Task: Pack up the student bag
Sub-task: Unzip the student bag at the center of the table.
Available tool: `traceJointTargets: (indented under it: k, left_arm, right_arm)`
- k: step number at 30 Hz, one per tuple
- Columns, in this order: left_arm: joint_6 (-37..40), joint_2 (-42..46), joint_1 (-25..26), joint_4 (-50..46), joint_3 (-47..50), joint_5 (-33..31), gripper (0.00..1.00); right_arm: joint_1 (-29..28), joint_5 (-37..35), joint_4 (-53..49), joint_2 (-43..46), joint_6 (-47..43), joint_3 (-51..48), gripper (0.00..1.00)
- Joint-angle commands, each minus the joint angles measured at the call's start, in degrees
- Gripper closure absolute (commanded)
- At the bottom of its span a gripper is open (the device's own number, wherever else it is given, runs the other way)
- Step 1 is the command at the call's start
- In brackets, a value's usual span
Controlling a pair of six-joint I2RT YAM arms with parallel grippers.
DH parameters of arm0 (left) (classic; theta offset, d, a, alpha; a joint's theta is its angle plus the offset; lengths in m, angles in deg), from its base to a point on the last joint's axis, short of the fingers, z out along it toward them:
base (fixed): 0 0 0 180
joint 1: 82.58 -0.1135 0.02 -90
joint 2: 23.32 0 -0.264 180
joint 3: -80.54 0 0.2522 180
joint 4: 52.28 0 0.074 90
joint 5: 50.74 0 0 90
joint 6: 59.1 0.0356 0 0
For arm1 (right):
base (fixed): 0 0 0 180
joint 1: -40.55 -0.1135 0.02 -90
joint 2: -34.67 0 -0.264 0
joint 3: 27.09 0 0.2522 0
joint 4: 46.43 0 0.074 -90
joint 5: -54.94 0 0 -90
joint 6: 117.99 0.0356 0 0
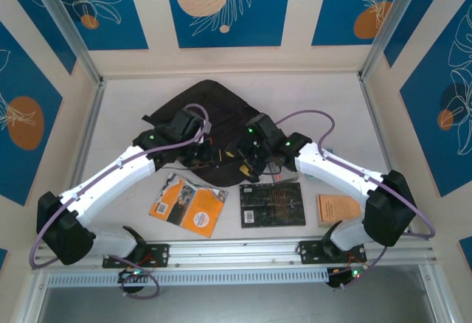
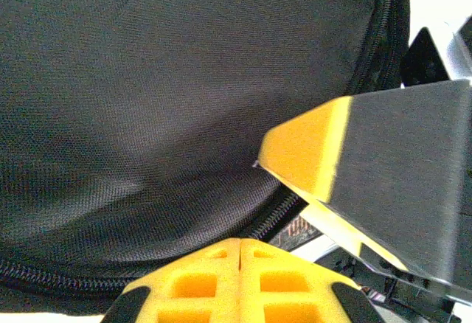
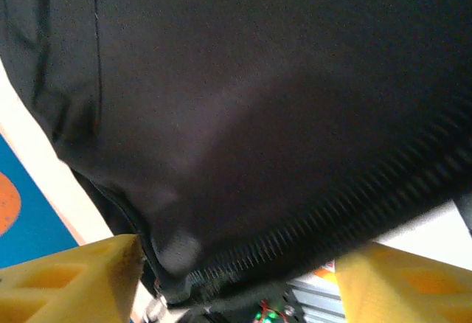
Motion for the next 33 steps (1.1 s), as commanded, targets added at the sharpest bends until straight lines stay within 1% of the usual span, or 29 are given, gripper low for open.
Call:
traceJointTargets:
  k: [1, 4, 7, 9, 10, 13, 14, 15, 17, 18, 23, 27, 33]
  left_arm:
    - [-2.0, 0.5, 1.5, 2.4, 0.1, -0.9, 1.00]
    - [-2.8, -0.2, 2.6, 3.3, 0.8, -0.6, 1.00]
    - [-2.8, -0.6, 3.3, 3.5, 0.5, -0.7, 1.00]
    - [-2.5, -0.7, 3.3, 3.2, -0.2, -0.8, 1.00]
    - [-2.2, -0.7, 3.3, 2.9, -0.5, -1.1, 1.00]
    - [-1.4, -0.5, 3.3, 1.7, -1.0, -2.3, 1.00]
    - [-1.1, -0.4, 3.3, 1.3, -1.0, -2.9, 1.00]
    - [-0.9, -0.2, 3.3, 0.9, -1.1, -3.5, 1.00]
    - [-0.4, 0.1, 3.2, 0.3, -0.8, -4.8, 1.00]
    - [-0.1, 0.2, 3.0, 0.0, -0.7, -5.4, 1.00]
    - [1.9, 0.8, 1.2, -1.7, 0.4, -7.6, 1.00]
    - [3.5, 1.9, -2.4, -2.3, 2.6, -8.7, 1.00]
    - [5.8, 3.7, -8.3, -2.9, 4.4, -7.7, 1.00]
  right_arm:
    - [0.2, -2.8, 2.7, 1.9, 0.9, -2.2, 0.38]
    - [0.4, -4.5, 2.3, 2.7, 0.7, -3.2, 0.38]
    - [1.1, -3.9, 3.0, 2.5, 0.7, -4.3, 0.36]
    - [1.3, -3.2, 2.6, 1.7, 0.2, -4.5, 0.37]
    - [1.4, -3.0, 1.7, 1.2, -0.1, -4.2, 0.42]
    - [1.5, -2.8, -0.6, -0.1, -0.9, -4.0, 0.67]
    - [1.5, -2.6, -0.7, -0.2, -1.2, -4.2, 0.78]
    - [1.5, -2.6, -0.8, -0.2, -1.5, -4.3, 0.86]
    - [1.5, -3.1, -1.3, 0.0, -2.0, -4.5, 0.97]
    - [1.6, -3.5, -1.6, 0.3, -2.1, -4.6, 1.00]
    - [1.9, -5.5, -3.7, 1.6, -4.3, -4.3, 1.00]
    - [2.0, -5.6, -5.5, 1.7, -6.6, -3.5, 1.00]
    - [2.0, -6.4, -6.3, 1.9, -8.3, -3.7, 1.00]
